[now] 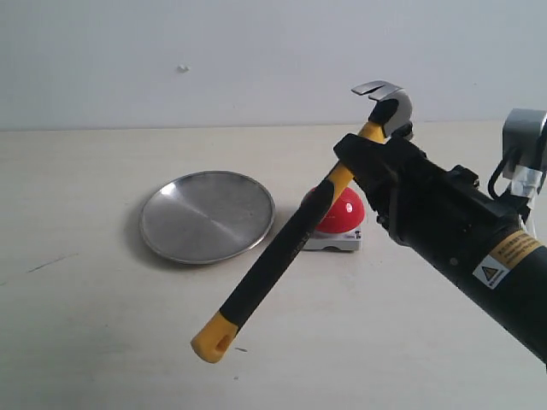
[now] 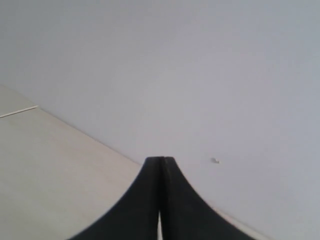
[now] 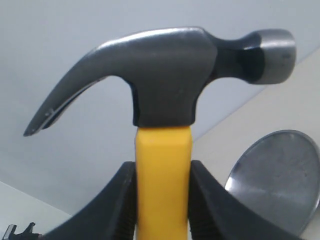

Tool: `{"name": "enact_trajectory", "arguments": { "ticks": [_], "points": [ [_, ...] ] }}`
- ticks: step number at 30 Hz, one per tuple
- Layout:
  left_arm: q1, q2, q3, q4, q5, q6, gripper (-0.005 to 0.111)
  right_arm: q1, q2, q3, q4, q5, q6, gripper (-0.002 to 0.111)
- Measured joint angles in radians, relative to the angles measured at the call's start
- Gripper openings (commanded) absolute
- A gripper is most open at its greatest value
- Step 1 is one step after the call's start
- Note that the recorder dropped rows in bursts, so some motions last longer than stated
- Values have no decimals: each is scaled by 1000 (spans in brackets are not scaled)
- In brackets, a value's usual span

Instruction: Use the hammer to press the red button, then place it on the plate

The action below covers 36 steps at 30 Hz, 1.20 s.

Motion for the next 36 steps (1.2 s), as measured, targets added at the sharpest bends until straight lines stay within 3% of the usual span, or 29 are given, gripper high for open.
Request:
{"name": "enact_trajectory", "arguments": {
  "ticks": [4, 8, 13, 22, 25, 29, 32, 34, 36],
  "points": [
    [-66, 214, 0, 269, -198, -180, 0, 0, 6, 0, 8, 3, -9, 0],
    [-86, 443, -59, 495, -376, -261, 0, 0, 6, 0, -8, 3, 10, 0],
    [-88, 659, -179, 750, -436, -386, 0, 0, 6, 0, -10, 3, -2, 0],
    [-89, 1033, -542, 1478, -514, -976, 0, 0, 6, 0, -17, 3, -61, 0],
    [-89, 1123, -647, 1586, -543, -1127, 0, 0, 6, 0, -22, 3, -73, 0],
    [-93, 1187, -758, 1620, -566, -1114, 0, 0, 6, 0, -34, 17, -106, 0],
    [-94, 1195, -809, 1624, -561, -962, 0, 0, 6, 0, -41, 44, -118, 0],
    [-96, 1195, -823, 1628, -507, -803, 0, 0, 6, 0, -41, 46, -120, 0],
    [-103, 1196, -828, 1638, -365, -692, 0, 0, 6, 0, -39, 46, -122, 0]
  ]
}}
